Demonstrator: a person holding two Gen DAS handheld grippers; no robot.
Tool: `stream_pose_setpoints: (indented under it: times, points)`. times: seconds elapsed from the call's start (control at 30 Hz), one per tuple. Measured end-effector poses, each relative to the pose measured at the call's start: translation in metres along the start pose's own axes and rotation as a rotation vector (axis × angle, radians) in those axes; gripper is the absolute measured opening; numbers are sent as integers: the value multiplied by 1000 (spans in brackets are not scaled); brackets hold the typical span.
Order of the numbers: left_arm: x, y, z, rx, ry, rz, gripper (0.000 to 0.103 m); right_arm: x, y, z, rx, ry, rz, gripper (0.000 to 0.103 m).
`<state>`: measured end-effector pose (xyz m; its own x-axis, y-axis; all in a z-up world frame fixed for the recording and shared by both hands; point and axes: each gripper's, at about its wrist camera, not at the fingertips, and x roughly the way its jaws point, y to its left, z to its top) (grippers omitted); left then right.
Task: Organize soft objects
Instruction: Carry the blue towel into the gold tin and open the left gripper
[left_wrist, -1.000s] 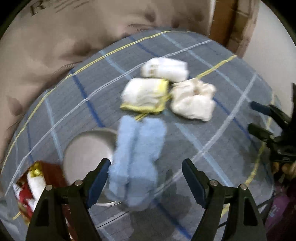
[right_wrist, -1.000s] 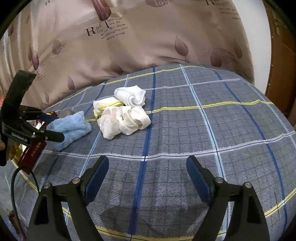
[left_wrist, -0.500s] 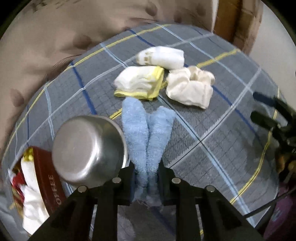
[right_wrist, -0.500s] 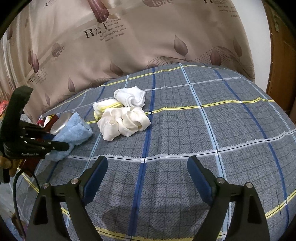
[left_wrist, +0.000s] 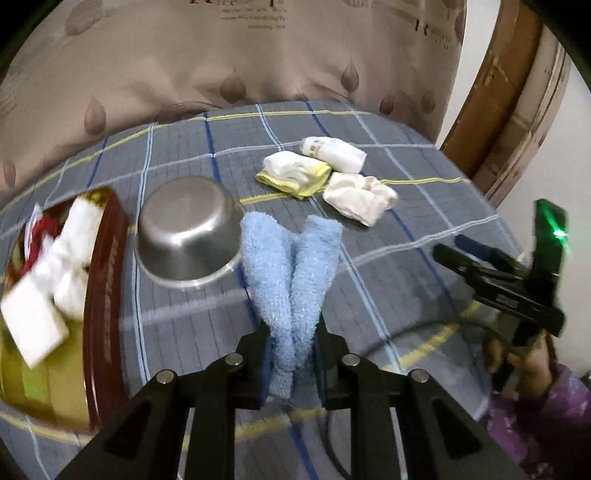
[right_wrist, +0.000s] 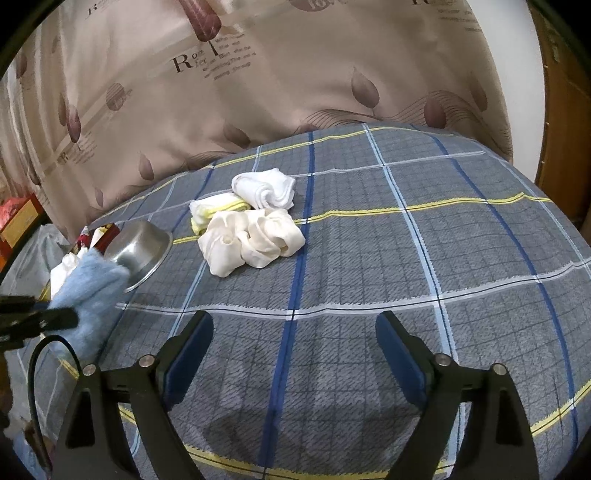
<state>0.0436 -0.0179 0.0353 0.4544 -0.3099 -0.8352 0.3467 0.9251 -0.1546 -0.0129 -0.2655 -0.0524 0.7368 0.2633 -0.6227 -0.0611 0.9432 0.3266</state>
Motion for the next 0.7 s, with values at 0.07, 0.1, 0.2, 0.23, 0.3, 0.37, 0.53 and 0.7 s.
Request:
stream_pose_setpoints:
  times: [0.07, 0.1, 0.2, 0.23, 0.3, 0.37, 0.53, 0.7]
  points:
    - [-10, 0, -9, -25, -11, -8, 19, 1, 3, 0, -18, 9, -6, 92]
    - [-15, 1, -14, -39, -18, -16, 19, 2, 6, 0, -34, 20, -6, 92]
    - [-31, 8, -26, -88, -34, -40, 19, 7, 17, 2, -92, 50, -8, 92]
    - [-38, 12, -31, -109, -44, -42, 19, 9, 20, 4, -106, 54, -8, 92]
    - [-48, 20, -38, -140, -56, -53, 19, 15, 25, 11, -117, 64, 5, 92]
    - [-58, 27, -44, -168, -67, -44, 19, 21, 29, 19, -117, 65, 3, 92]
    - [-85, 52, -60, -227, -104, -2, 19, 40, 37, 40, -121, 60, -22, 94]
    - [-109, 82, -73, -294, -146, 51, 19, 58, 44, 49, -142, 67, -67, 94]
